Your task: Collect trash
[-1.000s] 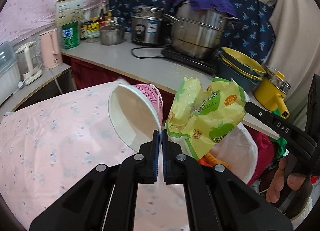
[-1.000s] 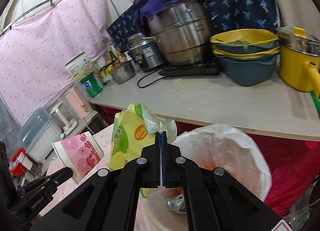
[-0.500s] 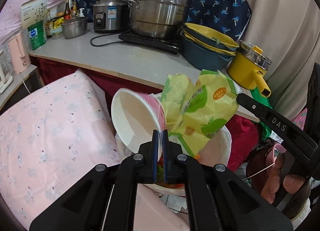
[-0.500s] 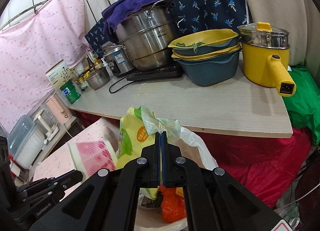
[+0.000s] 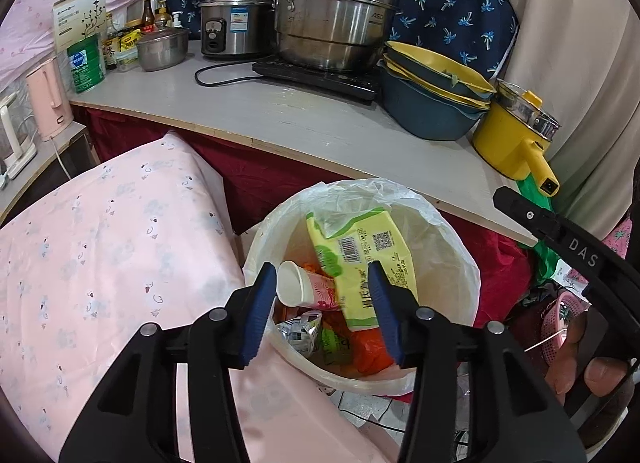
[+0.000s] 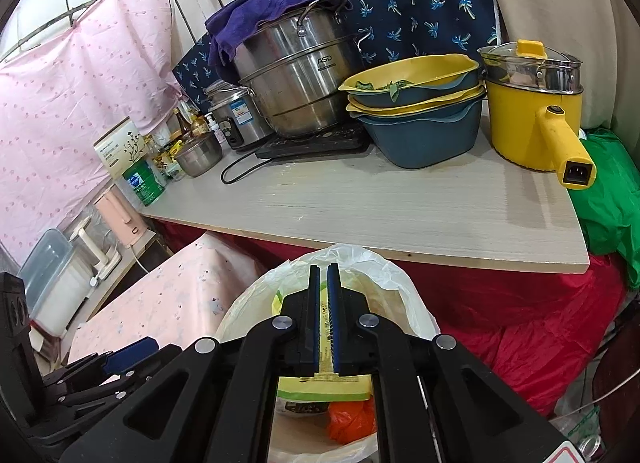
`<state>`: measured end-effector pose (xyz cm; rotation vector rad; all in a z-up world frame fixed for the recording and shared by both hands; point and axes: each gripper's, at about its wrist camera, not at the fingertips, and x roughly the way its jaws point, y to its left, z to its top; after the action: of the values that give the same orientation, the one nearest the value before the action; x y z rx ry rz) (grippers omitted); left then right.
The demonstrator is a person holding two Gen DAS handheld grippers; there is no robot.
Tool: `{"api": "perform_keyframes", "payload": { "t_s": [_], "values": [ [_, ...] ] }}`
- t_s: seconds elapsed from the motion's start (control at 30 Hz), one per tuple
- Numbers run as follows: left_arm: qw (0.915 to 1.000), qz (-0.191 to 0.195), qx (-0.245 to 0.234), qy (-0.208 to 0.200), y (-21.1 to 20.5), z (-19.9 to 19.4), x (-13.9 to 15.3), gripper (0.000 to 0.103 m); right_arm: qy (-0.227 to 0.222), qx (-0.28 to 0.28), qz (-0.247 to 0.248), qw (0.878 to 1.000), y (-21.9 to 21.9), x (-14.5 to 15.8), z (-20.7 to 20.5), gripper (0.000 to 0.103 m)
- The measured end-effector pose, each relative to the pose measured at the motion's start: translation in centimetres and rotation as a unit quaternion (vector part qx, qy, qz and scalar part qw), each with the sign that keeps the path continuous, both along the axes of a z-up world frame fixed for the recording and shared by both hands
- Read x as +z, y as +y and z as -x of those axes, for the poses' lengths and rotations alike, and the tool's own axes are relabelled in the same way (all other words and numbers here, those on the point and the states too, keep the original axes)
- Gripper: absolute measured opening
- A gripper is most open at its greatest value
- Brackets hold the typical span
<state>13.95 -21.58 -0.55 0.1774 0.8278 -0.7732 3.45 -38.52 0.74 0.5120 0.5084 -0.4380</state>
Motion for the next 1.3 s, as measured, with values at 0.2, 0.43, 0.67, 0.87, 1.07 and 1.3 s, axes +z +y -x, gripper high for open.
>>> {"api": "perform_keyframes", "payload": {
  "t_s": [0.2,0.43,0.67,0.87,1.07,1.3],
  "values": [
    [0.9999,-0.001,0.006,-0.009,0.7,0.2,0.4,0.05,0.003,0.01,0.006,1.0,1.0,0.4,-0.1,0.012],
    [0.9997,-0.003,0.014,-0.021,1.6,0.9,1.0,0.055,0.007,0.026,0.017,0.999,2.5,0.9,0.2,0.018],
    [0.9993,-0.004,0.023,-0.03,2.8,1.6,1.6,0.057,0.008,0.039,0.028,0.999,4.2,1.6,0.9,0.024],
    [0.9987,-0.005,0.034,-0.038,3.8,2.4,2.1,0.066,0.012,0.05,0.038,0.998,5.8,1.9,1.6,0.035],
    [0.9975,-0.014,0.042,-0.054,4.9,3.5,2.3,0.071,0.02,0.058,0.055,0.997,7.4,2.0,2.5,0.055],
    [0.9958,-0.023,0.057,-0.067,6.5,4.6,2.3,0.08,0.033,0.069,0.072,0.994,9.2,2.0,3.4,0.065]
  ]
}}
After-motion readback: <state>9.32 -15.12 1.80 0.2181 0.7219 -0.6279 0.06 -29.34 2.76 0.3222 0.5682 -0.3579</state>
